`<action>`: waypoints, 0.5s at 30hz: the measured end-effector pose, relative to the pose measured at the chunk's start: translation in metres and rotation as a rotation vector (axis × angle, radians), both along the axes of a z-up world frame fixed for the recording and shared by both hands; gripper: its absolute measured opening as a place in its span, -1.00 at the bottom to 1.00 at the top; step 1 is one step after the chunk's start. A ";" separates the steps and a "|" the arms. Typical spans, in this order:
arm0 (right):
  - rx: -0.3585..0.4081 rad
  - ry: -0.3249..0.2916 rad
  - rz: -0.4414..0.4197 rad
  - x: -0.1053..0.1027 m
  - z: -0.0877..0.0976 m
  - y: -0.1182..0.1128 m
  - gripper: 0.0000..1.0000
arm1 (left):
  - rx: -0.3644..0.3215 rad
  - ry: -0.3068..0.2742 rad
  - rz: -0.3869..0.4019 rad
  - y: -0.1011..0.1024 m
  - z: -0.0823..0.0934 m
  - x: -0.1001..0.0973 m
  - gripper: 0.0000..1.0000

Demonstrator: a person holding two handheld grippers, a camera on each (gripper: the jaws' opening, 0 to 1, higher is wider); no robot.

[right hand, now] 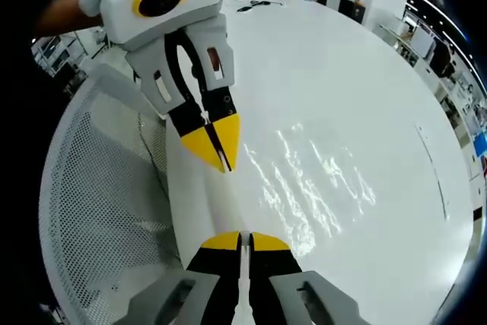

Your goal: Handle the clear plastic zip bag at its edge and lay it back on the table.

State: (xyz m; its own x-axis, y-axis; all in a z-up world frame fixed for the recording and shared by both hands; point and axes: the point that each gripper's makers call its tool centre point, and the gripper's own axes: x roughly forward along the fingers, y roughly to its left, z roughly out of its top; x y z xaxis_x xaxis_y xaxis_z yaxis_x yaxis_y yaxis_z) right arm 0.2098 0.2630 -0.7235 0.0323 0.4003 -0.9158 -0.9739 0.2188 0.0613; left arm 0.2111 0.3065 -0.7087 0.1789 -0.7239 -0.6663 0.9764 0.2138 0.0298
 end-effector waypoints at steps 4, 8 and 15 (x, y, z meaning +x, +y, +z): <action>-0.002 0.001 -0.004 0.001 -0.001 -0.002 -1.00 | 0.000 0.001 0.001 0.000 0.000 0.000 -1.00; -0.007 -0.002 -0.005 0.000 -0.001 -0.005 -1.00 | 0.000 0.003 0.001 0.000 0.001 -0.001 -1.00; -0.011 0.000 -0.012 0.001 -0.003 -0.010 -1.00 | -0.001 0.004 0.006 0.001 0.000 0.001 -1.00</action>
State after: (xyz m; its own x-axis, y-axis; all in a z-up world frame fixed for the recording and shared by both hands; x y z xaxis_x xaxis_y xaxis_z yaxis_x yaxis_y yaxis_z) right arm 0.2106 0.2532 -0.7267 0.0366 0.3895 -0.9203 -0.9711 0.2310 0.0591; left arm 0.2120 0.3076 -0.7088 0.1800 -0.7234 -0.6665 0.9753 0.2194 0.0253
